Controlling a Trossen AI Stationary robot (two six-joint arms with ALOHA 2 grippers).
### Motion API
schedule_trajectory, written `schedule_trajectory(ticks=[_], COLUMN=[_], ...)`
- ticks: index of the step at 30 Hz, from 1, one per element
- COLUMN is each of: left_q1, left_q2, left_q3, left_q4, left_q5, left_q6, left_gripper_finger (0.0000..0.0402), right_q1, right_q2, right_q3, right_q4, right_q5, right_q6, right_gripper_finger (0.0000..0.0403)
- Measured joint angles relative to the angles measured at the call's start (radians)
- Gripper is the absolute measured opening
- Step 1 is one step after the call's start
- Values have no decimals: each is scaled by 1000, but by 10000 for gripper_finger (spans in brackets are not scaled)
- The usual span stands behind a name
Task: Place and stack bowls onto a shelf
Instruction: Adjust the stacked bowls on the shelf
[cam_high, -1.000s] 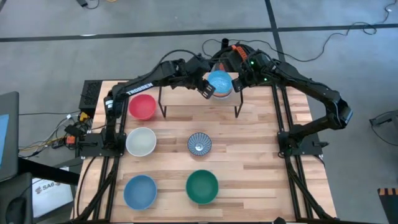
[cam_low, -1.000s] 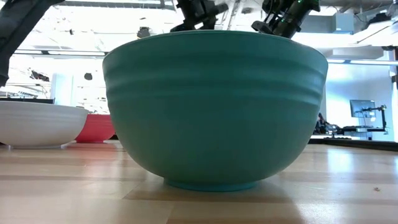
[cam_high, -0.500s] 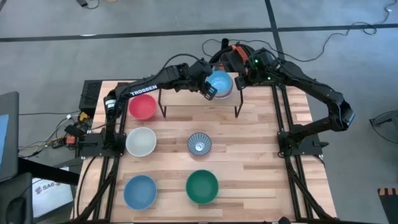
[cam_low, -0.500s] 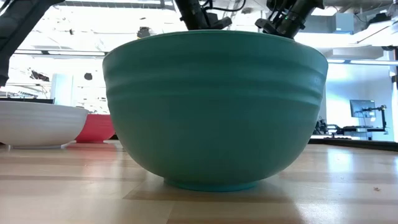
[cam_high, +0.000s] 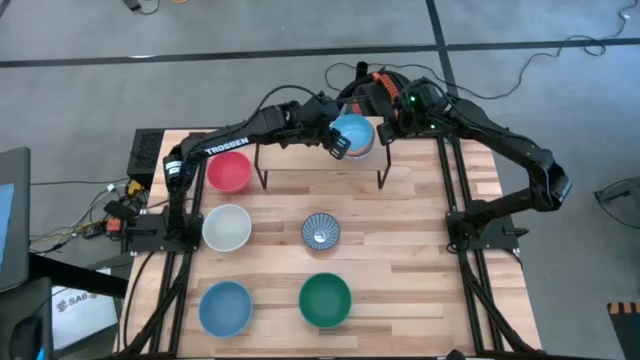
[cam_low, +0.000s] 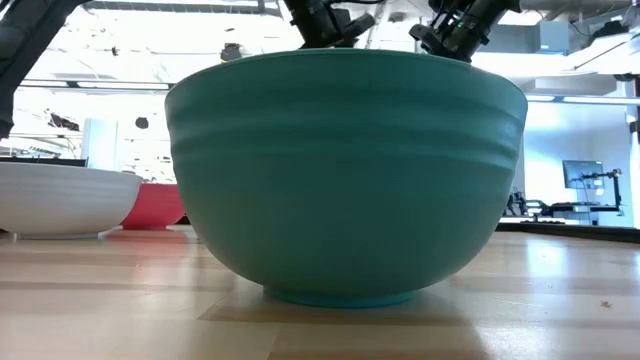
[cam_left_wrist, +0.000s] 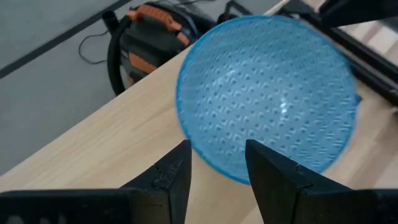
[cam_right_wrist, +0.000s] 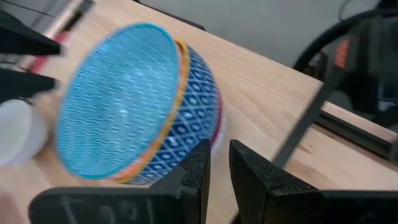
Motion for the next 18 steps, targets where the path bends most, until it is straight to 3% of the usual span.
schedule_trajectory(ticks=[8, 18], left_q1=[2, 1], left_q2=[29, 42], left_q3=[-8, -8], left_q4=[-26, -19], left_q5=[-2, -24], left_q6=[8, 9], left_gripper_finger=[134, 135], right_q1=[10, 13], right_q2=[-6, 20], right_q3=[0, -12], right_q4=[37, 49], right_q5=[-63, -67], right_q6=[4, -15], right_gripper_finger=[87, 87])
